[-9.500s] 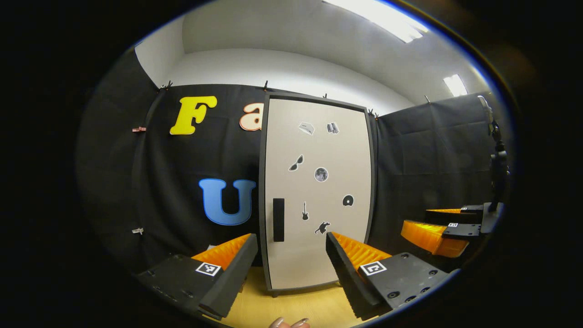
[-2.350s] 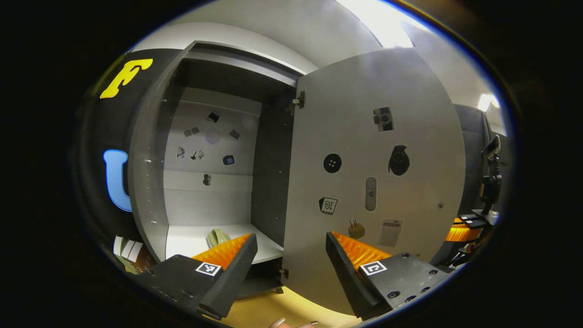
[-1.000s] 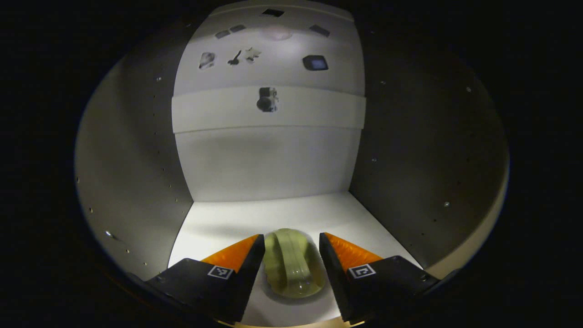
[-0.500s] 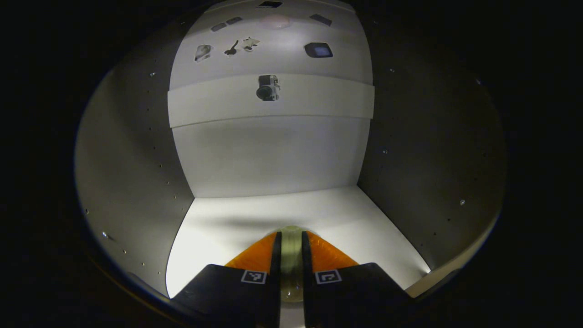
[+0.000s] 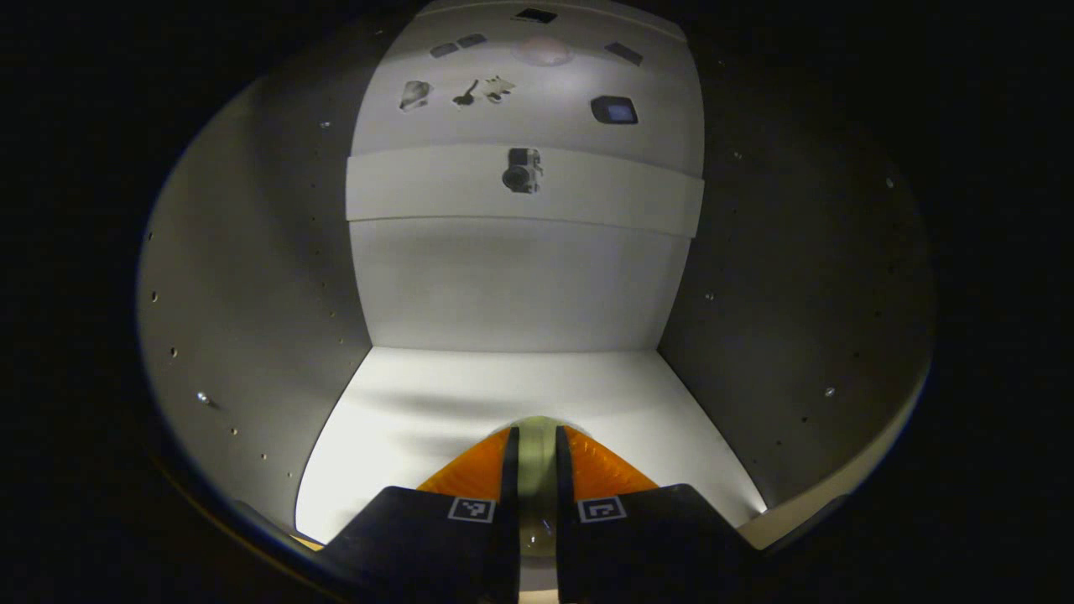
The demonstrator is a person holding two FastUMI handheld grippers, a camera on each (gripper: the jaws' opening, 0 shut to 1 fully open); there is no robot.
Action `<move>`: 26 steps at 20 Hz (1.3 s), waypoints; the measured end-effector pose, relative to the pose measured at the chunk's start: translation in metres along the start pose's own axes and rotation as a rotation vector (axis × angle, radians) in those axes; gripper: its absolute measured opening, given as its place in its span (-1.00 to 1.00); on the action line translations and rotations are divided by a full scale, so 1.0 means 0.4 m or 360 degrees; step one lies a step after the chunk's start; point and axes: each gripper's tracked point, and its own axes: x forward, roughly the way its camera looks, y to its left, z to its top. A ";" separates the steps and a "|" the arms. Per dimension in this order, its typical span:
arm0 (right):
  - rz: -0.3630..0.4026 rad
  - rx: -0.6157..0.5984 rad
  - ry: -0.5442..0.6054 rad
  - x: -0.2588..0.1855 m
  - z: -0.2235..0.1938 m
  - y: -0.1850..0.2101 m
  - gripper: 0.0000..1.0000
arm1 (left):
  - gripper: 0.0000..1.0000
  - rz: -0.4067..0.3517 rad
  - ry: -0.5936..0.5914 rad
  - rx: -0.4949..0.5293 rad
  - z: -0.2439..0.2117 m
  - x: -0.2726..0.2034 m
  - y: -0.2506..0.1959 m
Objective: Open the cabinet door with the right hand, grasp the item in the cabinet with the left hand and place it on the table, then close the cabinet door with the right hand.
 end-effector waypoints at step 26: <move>0.0422 0.0248 -0.0314 -0.374 0.122 0.198 0.94 | -0.58 -0.0160 0.0038 -0.0078 -0.792 -0.733 -0.058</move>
